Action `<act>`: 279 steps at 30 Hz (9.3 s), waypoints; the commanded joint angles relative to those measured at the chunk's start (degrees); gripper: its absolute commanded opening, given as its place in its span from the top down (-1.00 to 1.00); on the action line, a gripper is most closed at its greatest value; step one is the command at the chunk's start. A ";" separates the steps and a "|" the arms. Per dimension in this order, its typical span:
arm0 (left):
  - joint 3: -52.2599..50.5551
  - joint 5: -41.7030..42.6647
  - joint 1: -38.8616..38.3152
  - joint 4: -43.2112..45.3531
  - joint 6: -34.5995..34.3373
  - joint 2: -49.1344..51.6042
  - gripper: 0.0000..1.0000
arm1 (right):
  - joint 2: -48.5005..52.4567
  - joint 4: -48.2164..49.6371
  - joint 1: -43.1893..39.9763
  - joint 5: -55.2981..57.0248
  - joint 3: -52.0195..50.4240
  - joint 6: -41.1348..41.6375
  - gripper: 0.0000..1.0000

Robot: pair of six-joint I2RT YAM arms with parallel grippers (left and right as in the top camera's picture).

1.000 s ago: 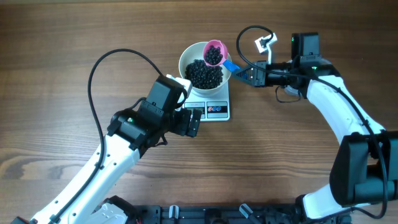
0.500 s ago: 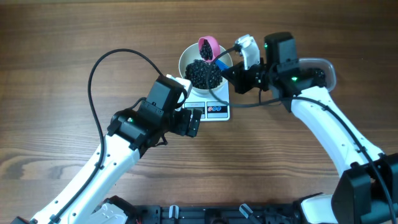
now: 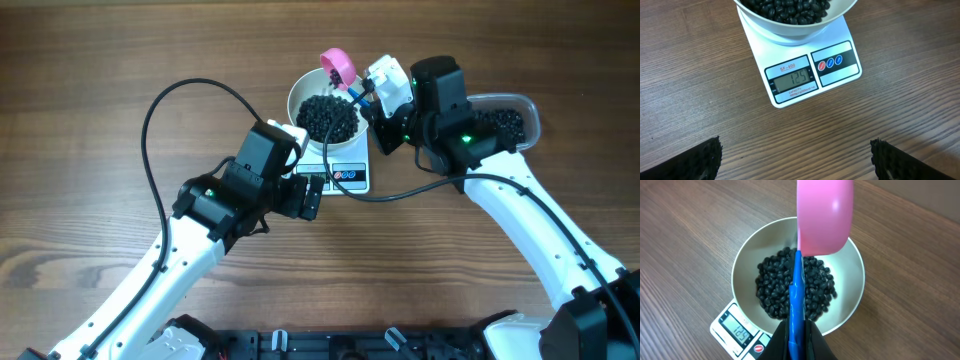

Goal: Scoop item into bowl and weigh 150g on scale
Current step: 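Tilt the pink scoop with the right gripper to pour beans into bowl, then carry the empty scoop back to the bean tub with the right gripper, then dip the scoop into the tub beans with the right gripper, then lift the filled scoop and carry it over the white bowl, then tilt the scoop slightly over the bowl to trickle in a few beans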

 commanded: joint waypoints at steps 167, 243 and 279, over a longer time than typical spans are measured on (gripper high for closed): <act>-0.70 0.48 0.46 0.15 0.72 0.00 -1.00 | 8.11 -30.27 -45.00 -20.26 0.63 -5.84 0.91; -0.70 0.46 0.46 0.15 0.72 -0.02 -1.00 | 7.41 3.45 -3.61 -10.25 0.74 14.67 0.92; -0.70 0.48 0.46 0.15 0.72 0.00 -1.00 | 3.39 -2.54 -3.61 -12.87 1.22 13.46 0.91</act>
